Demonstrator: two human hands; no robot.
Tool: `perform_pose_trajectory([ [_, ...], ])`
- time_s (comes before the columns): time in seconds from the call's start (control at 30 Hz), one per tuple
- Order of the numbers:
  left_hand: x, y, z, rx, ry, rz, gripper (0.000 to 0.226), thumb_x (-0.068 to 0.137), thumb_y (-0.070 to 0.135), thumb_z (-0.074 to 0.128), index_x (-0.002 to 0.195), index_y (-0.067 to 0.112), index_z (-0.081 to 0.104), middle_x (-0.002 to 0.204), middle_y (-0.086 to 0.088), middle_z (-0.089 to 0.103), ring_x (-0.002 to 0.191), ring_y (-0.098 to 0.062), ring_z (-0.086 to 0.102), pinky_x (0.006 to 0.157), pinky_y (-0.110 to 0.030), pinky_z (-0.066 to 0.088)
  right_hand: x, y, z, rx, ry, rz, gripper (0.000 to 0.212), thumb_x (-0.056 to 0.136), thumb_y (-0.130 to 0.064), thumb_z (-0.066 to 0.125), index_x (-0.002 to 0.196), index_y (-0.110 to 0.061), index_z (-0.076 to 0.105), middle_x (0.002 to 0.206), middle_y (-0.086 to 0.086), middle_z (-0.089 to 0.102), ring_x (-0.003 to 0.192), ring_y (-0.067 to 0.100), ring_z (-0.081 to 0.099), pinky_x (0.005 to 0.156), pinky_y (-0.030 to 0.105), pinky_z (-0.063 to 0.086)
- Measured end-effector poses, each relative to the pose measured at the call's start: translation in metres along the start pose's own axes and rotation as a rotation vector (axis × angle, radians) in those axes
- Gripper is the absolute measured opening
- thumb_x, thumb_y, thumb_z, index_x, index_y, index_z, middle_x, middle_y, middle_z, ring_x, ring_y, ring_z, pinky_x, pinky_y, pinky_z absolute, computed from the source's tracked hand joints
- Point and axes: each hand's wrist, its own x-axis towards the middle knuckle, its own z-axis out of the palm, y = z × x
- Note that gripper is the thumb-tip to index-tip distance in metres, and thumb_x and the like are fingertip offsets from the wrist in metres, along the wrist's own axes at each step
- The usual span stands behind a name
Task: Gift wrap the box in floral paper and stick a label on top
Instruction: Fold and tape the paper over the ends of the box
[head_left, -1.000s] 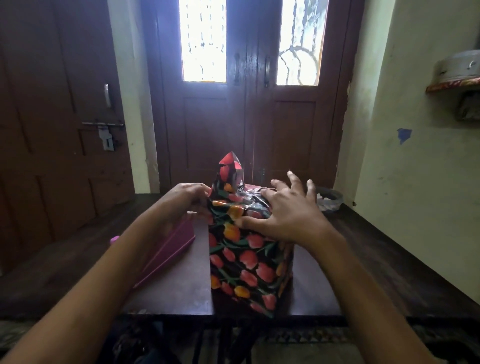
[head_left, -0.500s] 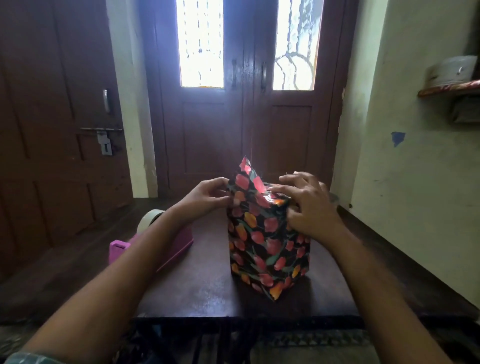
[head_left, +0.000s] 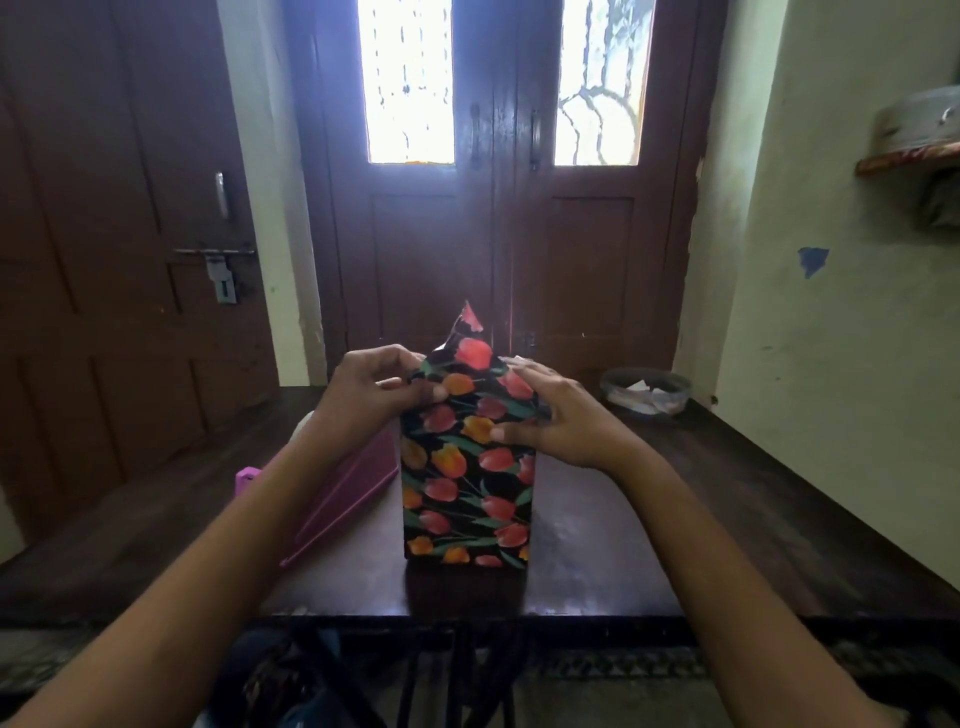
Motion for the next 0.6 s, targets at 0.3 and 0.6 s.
perform_pose_trajectory([
  [0.3,0.0,0.024,-0.005,0.002,-0.03,0.046,0.033,0.069,0.031,0.069,0.094,0.01,0.071,0.091,-0.007,0.073,0.084,-0.016,0.071,0.071,-0.025,0.057,0.012,-0.014,0.004,-0.014,0.106,0.057,0.091,0.062,-0.078,0.053,0.139,-0.031,0.038,0.131,-0.002,0.055,0.117,0.017,0.054,0.093,0.044,0.049],
  [0.6,0.025,0.05,0.014,0.317,0.065,0.085,0.021,0.077,0.038,0.07,0.086,0.02,0.073,0.088,0.004,0.07,0.08,-0.016,0.066,0.072,-0.031,0.054,0.011,-0.011,0.023,-0.019,0.231,0.053,0.078,0.066,-0.074,0.046,0.128,-0.028,0.05,0.117,-0.002,0.063,0.106,0.017,0.06,0.087,0.043,0.051],
])
